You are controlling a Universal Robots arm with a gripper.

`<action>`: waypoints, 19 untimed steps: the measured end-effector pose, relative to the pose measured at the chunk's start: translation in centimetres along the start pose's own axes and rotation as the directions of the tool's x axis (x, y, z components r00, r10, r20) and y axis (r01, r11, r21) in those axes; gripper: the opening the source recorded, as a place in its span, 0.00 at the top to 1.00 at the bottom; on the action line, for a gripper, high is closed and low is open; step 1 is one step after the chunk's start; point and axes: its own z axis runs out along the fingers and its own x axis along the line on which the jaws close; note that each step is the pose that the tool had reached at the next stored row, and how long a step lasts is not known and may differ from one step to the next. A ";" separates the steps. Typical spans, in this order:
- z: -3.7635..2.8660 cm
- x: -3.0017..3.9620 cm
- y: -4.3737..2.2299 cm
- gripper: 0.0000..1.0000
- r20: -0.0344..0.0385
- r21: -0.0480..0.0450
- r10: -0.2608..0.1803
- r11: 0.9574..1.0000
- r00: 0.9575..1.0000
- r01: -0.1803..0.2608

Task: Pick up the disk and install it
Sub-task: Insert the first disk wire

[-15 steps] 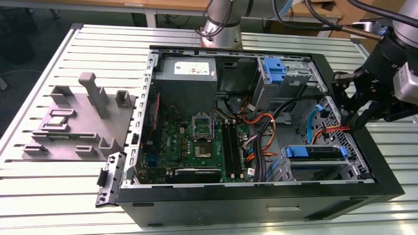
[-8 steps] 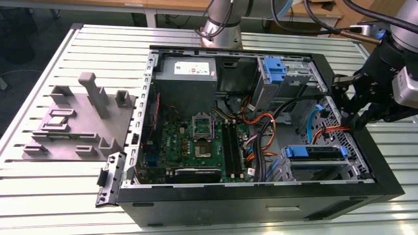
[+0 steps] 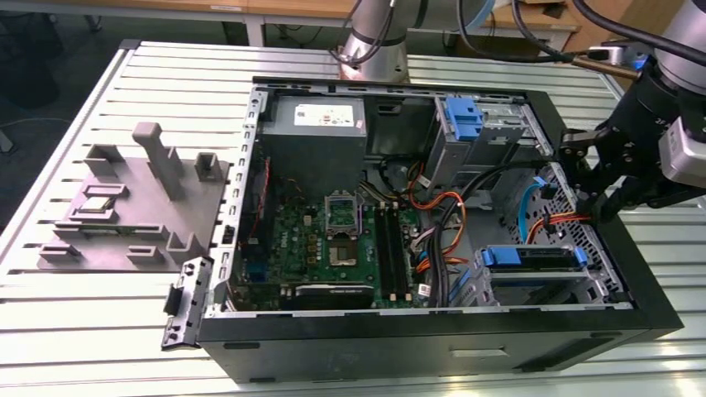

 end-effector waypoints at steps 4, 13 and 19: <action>0.02 0.00 0.00 0.77 0.000 0.000 0.000 1.000 1.000 0.000; -0.56 0.06 -0.02 0.83 0.001 0.000 -0.001 1.000 1.000 0.001; -0.60 -0.21 0.15 0.83 -0.002 -0.004 0.005 1.000 1.000 -0.005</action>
